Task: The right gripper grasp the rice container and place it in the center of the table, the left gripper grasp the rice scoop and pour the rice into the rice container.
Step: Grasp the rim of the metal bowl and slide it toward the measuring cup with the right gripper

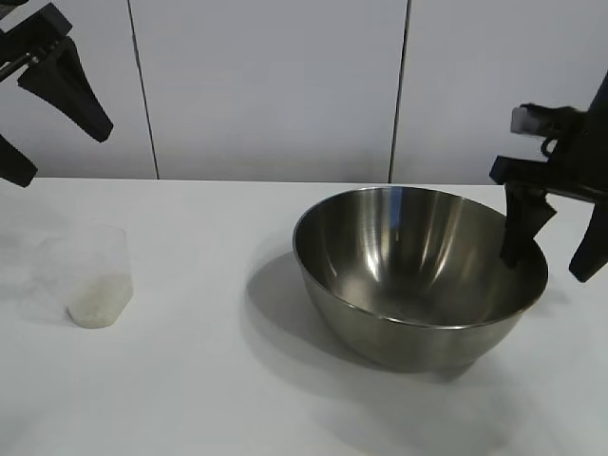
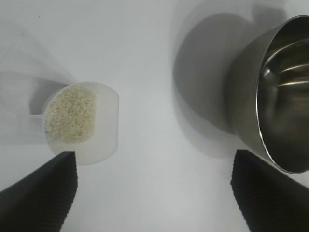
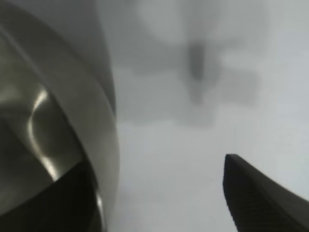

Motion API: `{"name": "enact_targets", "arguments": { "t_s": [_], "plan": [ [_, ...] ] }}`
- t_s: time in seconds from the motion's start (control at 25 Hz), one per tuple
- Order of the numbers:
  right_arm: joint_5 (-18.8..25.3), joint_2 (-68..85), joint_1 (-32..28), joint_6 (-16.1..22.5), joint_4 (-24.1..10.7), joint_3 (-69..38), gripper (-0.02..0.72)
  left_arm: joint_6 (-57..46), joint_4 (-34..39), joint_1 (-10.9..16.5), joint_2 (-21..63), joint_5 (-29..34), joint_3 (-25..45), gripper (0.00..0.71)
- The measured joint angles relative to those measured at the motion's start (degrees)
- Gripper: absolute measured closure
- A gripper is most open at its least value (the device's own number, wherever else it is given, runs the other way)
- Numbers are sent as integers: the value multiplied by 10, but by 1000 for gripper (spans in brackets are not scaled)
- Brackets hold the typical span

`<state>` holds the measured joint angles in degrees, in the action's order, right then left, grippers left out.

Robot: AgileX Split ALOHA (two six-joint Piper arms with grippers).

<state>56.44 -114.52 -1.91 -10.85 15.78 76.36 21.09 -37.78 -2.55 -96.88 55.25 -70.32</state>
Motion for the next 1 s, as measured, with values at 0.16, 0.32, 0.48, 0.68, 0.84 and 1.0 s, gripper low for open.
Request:
{"name": "enact_targets", "arguments": {
  "t_s": [0.16, 0.32, 0.48, 0.68, 0.84, 1.0],
  "plan": [
    [-15, -8, 0, -27, 46, 0, 211, 0, 0, 0, 0, 0, 0, 86],
    [-26, -8, 0, -34, 61, 0, 405, 0, 0, 0, 0, 0, 0, 86],
    [-21, -8, 2, -49, 63, 0, 652, 1, 0, 0, 0, 0, 0, 86],
    [17, -2, 0, -98, 98, 8, 684, 1, 0, 0, 0, 0, 0, 86],
    [63, 18, 5, -100, 127, 52, 685, 1, 0, 0, 0, -1, 0, 86],
    [63, 24, 54, -53, 119, 85, 685, 1, 0, 0, 0, -5, 0, 86]
  ]
}}
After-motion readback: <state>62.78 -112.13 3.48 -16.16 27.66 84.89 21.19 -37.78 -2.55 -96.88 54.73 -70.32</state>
